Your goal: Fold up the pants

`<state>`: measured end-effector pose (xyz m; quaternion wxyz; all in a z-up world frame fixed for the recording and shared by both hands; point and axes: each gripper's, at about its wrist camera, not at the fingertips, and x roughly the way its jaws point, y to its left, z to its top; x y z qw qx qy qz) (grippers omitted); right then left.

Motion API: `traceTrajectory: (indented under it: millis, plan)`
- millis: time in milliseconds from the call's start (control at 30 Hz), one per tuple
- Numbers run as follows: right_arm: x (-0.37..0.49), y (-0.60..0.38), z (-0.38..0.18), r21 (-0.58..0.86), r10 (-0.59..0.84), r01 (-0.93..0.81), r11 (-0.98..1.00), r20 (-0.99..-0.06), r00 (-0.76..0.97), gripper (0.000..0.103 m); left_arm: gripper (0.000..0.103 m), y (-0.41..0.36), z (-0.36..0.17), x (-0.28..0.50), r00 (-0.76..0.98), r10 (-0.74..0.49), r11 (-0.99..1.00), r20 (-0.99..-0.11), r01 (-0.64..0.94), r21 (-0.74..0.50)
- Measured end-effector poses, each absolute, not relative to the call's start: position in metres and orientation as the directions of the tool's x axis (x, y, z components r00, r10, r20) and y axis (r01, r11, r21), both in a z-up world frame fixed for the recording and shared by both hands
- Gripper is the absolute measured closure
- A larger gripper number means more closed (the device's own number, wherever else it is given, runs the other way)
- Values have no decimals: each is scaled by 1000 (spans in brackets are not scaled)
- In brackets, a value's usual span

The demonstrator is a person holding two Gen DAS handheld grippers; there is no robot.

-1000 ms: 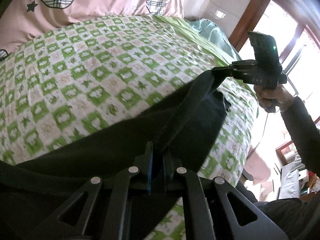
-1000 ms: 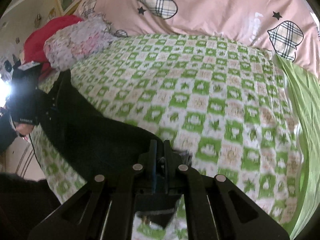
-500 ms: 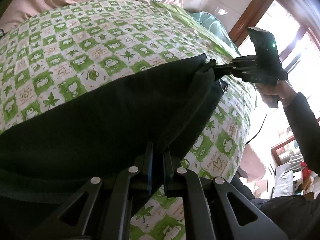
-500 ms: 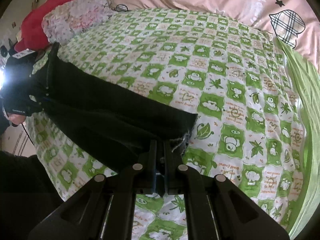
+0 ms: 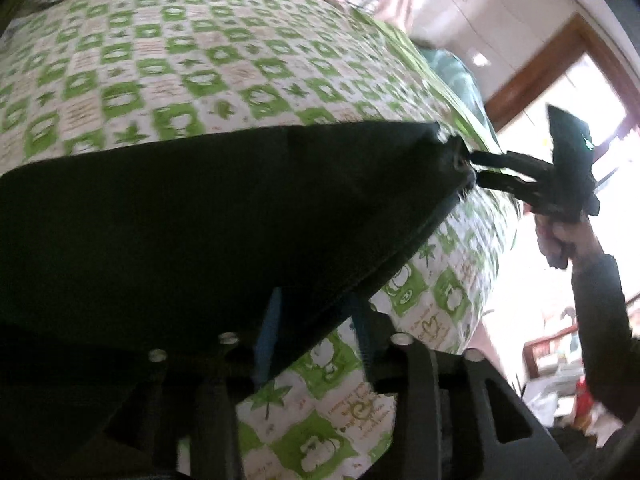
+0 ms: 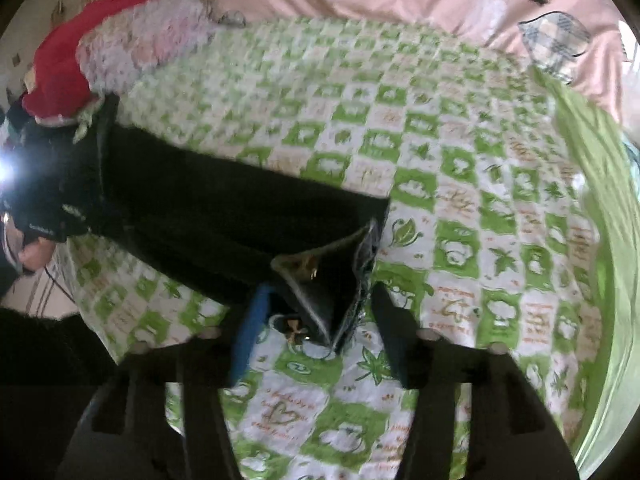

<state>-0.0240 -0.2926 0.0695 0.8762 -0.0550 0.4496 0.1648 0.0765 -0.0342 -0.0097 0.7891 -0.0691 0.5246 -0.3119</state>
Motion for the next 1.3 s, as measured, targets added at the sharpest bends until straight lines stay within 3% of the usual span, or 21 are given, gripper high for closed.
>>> traceTrajectory:
  millis: [267, 567, 867, 1100, 1233, 1300]
  plan:
    - [-34, -263, 87, 129, 321, -335, 934, -716, 620, 44, 48, 3, 12, 59, 367, -523, 851, -769, 278, -446]
    - [-15, -184, 72, 213, 468, -465, 859, -696, 545, 44, 38, 70, 43, 67, 519, -336, 930, -786, 50, -364]
    - [7, -97, 60, 263, 578, -594, 761, -690, 435, 44, 37, 155, 59, 137, 423, -163, 929, -891, -237, -283]
    - [32, -34, 46, 255, 602, -667, 700, -713, 359, 44, 37, 176, 44, 195, 312, -90, 935, -946, -301, -188]
    - [45, -9, 34, 242, 585, -682, 690, -741, 329, 44, 47, 173, 28, 205, 256, -30, 946, -966, -305, -110]
    - [53, 0, 26, 257, 587, -685, 682, -751, 302, 44, 72, 173, 21, 206, 246, 10, 951, -969, -302, -67]
